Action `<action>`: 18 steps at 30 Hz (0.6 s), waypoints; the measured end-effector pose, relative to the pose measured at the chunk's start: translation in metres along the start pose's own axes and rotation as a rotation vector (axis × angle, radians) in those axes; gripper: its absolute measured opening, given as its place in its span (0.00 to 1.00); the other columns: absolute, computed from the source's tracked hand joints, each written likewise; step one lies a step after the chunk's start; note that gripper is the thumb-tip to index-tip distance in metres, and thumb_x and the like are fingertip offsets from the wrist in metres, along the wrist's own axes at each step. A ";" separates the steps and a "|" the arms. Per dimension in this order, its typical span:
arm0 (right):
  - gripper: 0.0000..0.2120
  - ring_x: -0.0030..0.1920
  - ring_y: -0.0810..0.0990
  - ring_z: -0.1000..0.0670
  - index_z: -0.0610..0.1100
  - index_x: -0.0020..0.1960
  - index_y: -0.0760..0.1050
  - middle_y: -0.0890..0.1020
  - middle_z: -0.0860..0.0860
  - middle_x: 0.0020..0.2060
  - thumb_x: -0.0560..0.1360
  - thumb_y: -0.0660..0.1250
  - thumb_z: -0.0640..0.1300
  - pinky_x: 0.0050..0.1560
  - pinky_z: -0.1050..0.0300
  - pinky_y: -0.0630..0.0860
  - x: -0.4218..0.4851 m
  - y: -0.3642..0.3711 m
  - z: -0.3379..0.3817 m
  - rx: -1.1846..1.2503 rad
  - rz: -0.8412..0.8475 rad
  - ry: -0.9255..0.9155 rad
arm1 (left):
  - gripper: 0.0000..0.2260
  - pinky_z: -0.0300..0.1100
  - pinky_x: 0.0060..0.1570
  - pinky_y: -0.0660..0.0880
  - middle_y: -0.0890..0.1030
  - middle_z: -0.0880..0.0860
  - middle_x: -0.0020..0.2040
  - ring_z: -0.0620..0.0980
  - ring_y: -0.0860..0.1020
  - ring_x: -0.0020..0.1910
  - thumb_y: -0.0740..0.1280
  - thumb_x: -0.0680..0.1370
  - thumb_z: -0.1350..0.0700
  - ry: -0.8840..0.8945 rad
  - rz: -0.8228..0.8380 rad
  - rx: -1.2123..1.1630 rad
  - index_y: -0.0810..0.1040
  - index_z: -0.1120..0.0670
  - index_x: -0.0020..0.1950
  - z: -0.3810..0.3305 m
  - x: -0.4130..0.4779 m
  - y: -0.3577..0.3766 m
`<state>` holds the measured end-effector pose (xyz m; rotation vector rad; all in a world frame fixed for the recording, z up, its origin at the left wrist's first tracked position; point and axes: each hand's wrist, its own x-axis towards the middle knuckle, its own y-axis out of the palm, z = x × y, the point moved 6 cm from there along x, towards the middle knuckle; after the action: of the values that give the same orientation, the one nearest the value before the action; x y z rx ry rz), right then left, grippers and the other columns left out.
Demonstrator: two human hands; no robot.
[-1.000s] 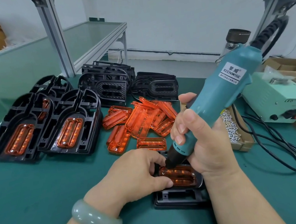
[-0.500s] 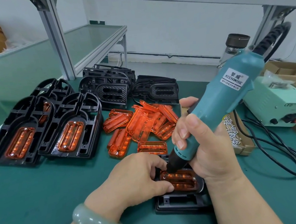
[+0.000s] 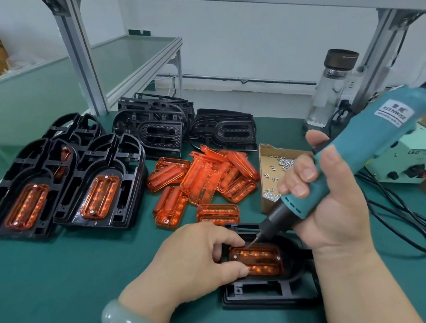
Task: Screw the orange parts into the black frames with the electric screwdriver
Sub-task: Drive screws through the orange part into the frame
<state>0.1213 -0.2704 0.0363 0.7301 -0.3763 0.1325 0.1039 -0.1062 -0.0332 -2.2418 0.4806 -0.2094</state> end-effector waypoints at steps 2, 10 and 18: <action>0.23 0.25 0.71 0.57 0.48 0.53 0.76 0.72 0.55 0.28 0.63 0.79 0.53 0.32 0.63 0.72 -0.001 -0.003 0.001 0.064 -0.001 0.022 | 0.19 0.37 0.40 0.73 0.73 0.41 0.36 0.36 0.73 0.37 0.72 0.65 0.37 0.006 0.000 -0.013 0.76 0.33 0.55 0.000 -0.001 0.000; 0.14 0.25 0.71 0.59 0.49 0.53 0.73 0.72 0.57 0.28 0.69 0.69 0.52 0.33 0.64 0.73 -0.004 -0.021 0.007 0.118 -0.134 0.006 | 0.18 0.37 0.40 0.74 0.76 0.38 0.37 0.38 0.75 0.38 0.71 0.65 0.37 0.013 -0.002 -0.043 0.78 0.36 0.54 -0.002 -0.001 -0.001; 0.09 0.25 0.70 0.60 0.49 0.51 0.74 0.71 0.57 0.28 0.76 0.61 0.53 0.33 0.65 0.72 -0.004 -0.034 0.012 0.214 -0.192 -0.032 | 0.22 0.24 0.53 0.67 0.74 0.35 0.51 0.34 0.74 0.53 0.73 0.64 0.41 0.157 -0.141 -0.131 0.77 0.40 0.58 -0.029 -0.004 -0.012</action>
<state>0.1227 -0.3042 0.0218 0.9761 -0.3234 -0.0206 0.0950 -0.1173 -0.0054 -2.4013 0.4293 -0.4411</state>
